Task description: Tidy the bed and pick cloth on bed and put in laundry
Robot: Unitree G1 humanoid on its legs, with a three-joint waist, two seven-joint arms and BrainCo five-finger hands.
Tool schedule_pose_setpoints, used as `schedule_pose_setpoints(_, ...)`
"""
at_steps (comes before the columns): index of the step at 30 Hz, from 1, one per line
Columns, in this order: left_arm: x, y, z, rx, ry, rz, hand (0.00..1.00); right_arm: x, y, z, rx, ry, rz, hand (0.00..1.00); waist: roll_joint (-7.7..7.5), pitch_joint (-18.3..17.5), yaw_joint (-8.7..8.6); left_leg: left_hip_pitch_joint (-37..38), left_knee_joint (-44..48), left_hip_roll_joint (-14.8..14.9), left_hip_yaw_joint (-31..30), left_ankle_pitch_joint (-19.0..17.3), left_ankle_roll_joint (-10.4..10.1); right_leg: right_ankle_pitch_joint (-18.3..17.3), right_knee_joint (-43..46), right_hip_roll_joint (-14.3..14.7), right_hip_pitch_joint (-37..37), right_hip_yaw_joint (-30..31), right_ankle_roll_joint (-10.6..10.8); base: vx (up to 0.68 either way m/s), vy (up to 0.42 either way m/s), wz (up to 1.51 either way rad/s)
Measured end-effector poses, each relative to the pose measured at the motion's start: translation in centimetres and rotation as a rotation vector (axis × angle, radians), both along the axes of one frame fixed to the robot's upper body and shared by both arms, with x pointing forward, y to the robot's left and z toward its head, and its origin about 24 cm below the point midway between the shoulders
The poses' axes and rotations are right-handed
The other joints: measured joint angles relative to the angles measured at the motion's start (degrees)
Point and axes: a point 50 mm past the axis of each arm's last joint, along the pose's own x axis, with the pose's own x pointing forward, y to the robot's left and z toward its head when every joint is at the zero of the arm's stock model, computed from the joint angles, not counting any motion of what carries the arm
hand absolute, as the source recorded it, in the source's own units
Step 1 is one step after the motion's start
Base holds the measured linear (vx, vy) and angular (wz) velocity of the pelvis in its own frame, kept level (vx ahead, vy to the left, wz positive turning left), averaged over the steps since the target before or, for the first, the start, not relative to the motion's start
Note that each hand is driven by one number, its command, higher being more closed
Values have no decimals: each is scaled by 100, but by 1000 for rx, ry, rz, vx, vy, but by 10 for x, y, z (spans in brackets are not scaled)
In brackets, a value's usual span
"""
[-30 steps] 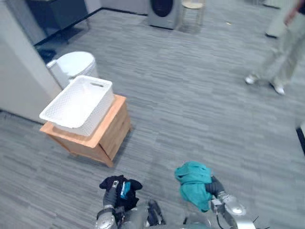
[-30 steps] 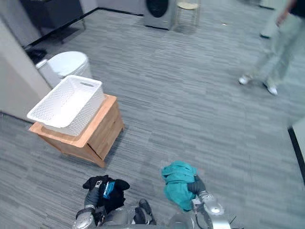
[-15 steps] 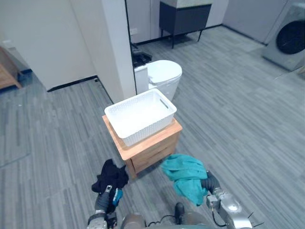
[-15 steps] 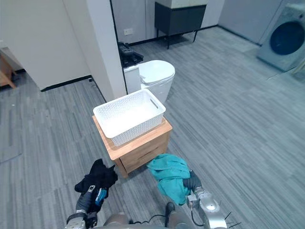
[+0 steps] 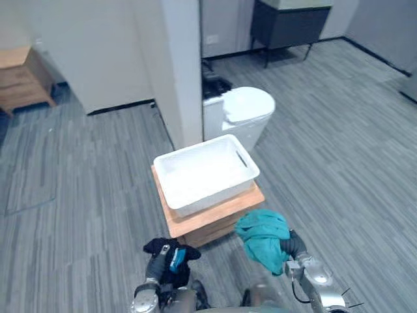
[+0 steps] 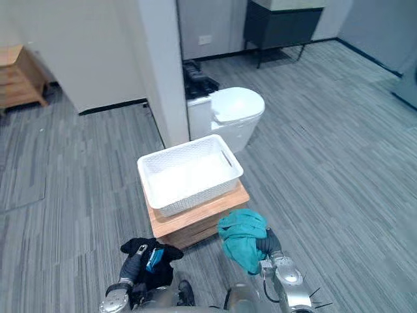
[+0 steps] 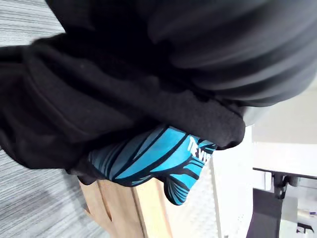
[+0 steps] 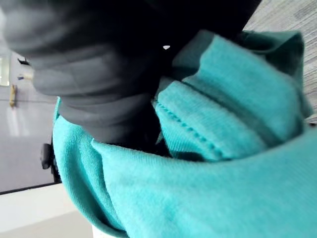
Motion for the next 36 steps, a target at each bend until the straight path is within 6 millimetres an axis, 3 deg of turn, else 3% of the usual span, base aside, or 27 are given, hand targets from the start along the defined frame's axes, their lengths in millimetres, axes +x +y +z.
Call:
schedule_pose_setpoints(2, 7, 4, 4, 12, -17, -20, 100, 5, -3, 18, -2, -100, -41, 100, -101, -49, -16, 106, -83, -60, -211, 10, -71, 557, -865, 88, -21, 592, 68, 303, -105, 83)
schedule_pose_setpoints(3, 7, 8, 6, 25, -21, -23, 100, 9, -4, 28, -8, -157, -52, 100, -166, -75, -11, 221, -156, -168, -275, -23, -134, 1354, -1225, 52, -17, 798, 77, 286, -160, 42)
schedule_pose_setpoints(4, 6, 12, 9, 37, -26, -26, 100, 12, -4, 34, -13, -197, -50, 100, -395, -168, -4, 278, -186, -292, -296, -81, -223, 2046, -1327, -5, -23, 848, 49, 260, -187, 25)
schedule_pose_setpoints(5, 6, 13, 8, 40, -19, -17, 100, 17, -7, 42, -33, -234, -31, 100, -335, -183, 25, 304, -187, -270, -311, -139, -300, 1828, -1340, -16, 34, 795, 85, 232, -177, 2)
schedule_pose_setpoints(8, 8, 5, 8, 4, -29, 8, 100, 45, -12, 83, -118, -408, 82, 100, -105, -190, -16, 167, -206, -31, -308, -217, -394, 1941, -2111, 152, 190, 766, 2, 183, -114, -17)
schedule_pose_setpoints(10, 8, 3, 8, -1, -24, 5, 100, 50, -17, 96, -149, -455, 112, 100, -105, -190, -17, 226, -240, 56, -319, -244, -459, 1961, -2232, 236, 304, 732, -23, 82, -82, -2)
schedule_pose_setpoints(15, 6, 2, 3, -11, 2, -10, 100, 70, -12, 163, -246, -703, 267, 100, -137, -228, -6, 303, -323, 96, -430, -292, -525, 1999, -2502, 252, 584, 596, -76, 34, 5, 12)
schedule_pose_setpoints(18, 2, 3, -2, -9, 25, -7, 100, 81, -3, 181, -241, -754, 336, 100, -144, -261, 13, 246, -347, 59, -457, -285, -516, 2026, -2581, 206, 584, 566, -66, -2, 47, 9)
schedule_pose_setpoints(23, -1, 4, -4, -10, 39, -12, 100, 88, 17, 174, -205, -653, 481, 100, -173, -329, 109, 179, -398, -11, -593, -214, -507, 2035, -2648, 123, 592, 381, -76, 22, 36, 19)
schedule_pose_setpoints(27, 1, -3, -2, -16, 23, -63, 100, 95, 30, 142, -167, -474, 535, 100, -135, -352, 150, 78, -430, -84, -741, -120, -560, 2058, -2650, 18, 591, 119, -73, 1, 26, 31)
schedule_pose_setpoints(28, 5, -4, 2, -20, 0, -65, 100, 101, 33, 131, -180, -411, 544, 100, -100, -331, 174, -39, -405, -111, -803, -99, -538, 2076, -2648, -19, 533, 80, -91, -50, 36, 27)
schedule_pose_setpoints(31, 19, -6, 17, -37, -84, -70, 100, 120, 32, 126, -228, -364, 518, 100, 60, -202, 268, -451, -316, -143, -869, -81, -527, 2213, -2645, -59, 241, -31, -253, -116, 26, 22)
schedule_pose_setpoints(32, 29, -8, 27, -45, -139, -76, 100, 130, 29, 128, -250, -354, 481, 0, 146, -44, 321, -550, -318, -166, -870, -70, -549, 2240, -2651, -91, 164, -49, -289, -125, 10, 17)
schedule_pose_setpoints(36, 52, -14, 60, -83, -301, -93, 100, 159, 16, 140, -307, -339, 368, 0, 406, 376, 348, -832, -318, -106, -640, 46, -594, 2245, -2681, -203, 15, -216, -280, -135, -13, 39)
